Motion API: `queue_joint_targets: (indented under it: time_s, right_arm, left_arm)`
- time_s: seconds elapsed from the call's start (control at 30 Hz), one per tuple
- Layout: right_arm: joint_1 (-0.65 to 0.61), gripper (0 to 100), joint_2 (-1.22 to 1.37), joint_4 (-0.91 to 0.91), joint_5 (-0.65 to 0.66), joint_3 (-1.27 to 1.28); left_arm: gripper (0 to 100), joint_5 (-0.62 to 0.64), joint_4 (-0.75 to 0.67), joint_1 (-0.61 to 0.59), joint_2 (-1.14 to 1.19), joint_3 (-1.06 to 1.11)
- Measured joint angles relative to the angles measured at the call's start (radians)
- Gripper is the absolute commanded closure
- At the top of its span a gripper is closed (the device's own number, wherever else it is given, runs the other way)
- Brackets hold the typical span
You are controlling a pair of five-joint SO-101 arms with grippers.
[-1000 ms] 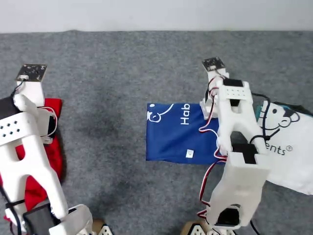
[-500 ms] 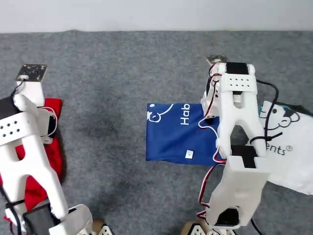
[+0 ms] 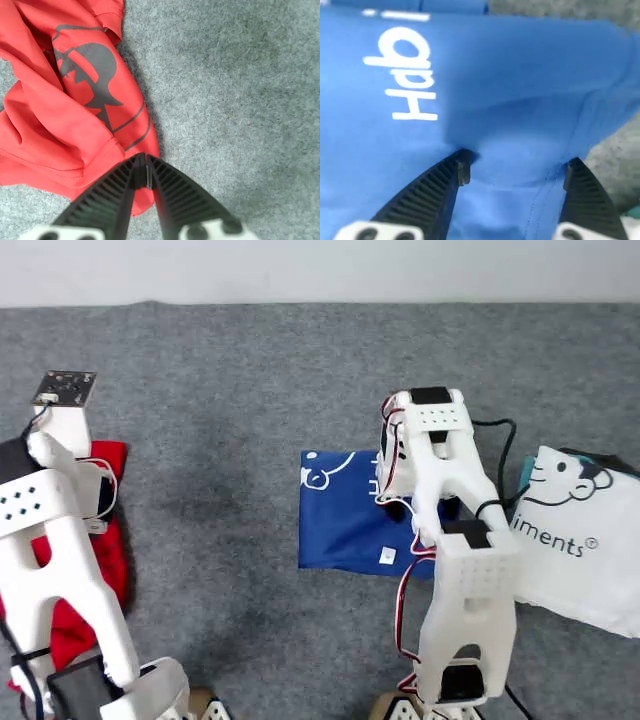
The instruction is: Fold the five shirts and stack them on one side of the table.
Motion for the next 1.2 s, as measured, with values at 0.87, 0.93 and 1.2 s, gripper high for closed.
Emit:
queue_joint_targets:
  time_s: [0.87,0.93,1.2]
  right_arm:
    - [0.041,98.8,-0.028,0.051,0.253,-0.078]
    - [0.061,98.8,-0.058,0.028,0.371,-0.084]
    - [0.066,98.8,-0.064,-0.161,0.905,-0.158]
  left_arm:
    - [100,0.0,0.0,0.0,0.0,0.0]
    - [100,0.0,0.0,0.0,0.0,0.0]
    - [100,0.0,0.0,0.0,0.0,0.0]
